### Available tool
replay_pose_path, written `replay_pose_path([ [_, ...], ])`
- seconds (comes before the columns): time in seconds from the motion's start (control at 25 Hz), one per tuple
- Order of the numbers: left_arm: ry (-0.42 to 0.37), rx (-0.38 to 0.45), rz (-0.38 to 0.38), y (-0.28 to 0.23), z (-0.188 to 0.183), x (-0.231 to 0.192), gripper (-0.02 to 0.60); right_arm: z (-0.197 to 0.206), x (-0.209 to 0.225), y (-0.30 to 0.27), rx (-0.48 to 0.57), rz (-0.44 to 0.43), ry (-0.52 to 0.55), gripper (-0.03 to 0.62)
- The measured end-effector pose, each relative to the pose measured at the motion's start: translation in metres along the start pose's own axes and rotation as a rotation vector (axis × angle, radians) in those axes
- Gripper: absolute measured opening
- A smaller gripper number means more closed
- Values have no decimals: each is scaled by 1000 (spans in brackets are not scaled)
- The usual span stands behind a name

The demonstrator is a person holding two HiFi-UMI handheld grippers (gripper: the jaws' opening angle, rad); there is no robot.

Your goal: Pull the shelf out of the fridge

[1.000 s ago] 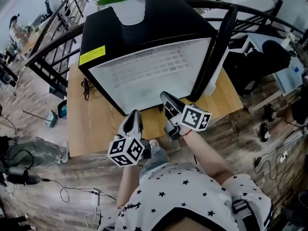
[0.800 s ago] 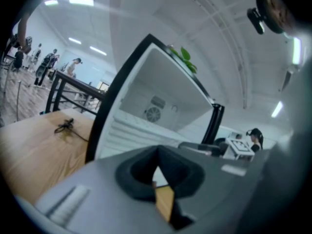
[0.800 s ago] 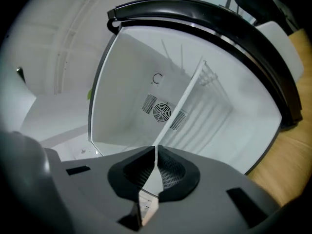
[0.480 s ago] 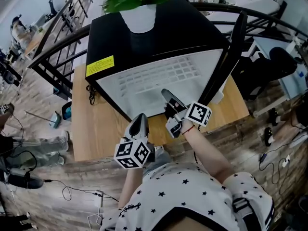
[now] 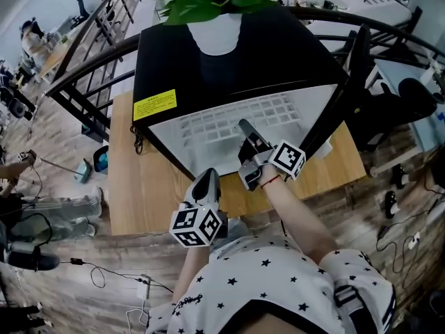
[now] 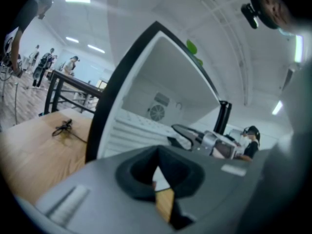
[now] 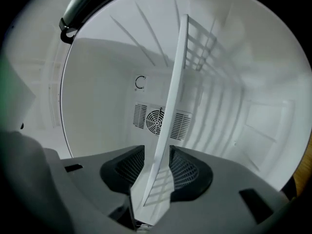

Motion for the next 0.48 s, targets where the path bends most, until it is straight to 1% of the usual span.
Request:
replay_pose_path([
  [0.32, 11, -7, -13, -3, 1, -4, 8, -2, 5, -26, 48, 9, -75, 135],
  [0.36, 13, -8, -15, -2, 2, -5, 8, -1, 5, -28, 53, 14, -80, 127],
  [0.48, 21, -8, -23, -1, 2, -7, 8, 0, 6, -32, 64, 26, -90, 64],
])
Point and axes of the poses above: the fingertips, and each gripper's own axes: y backward along the fingers, x to its right, z out of its underside, the point moved 10 cm from there along y, backward along the fingers, and after that the axes turned 3 degrees about z, right-handed, at the moved point
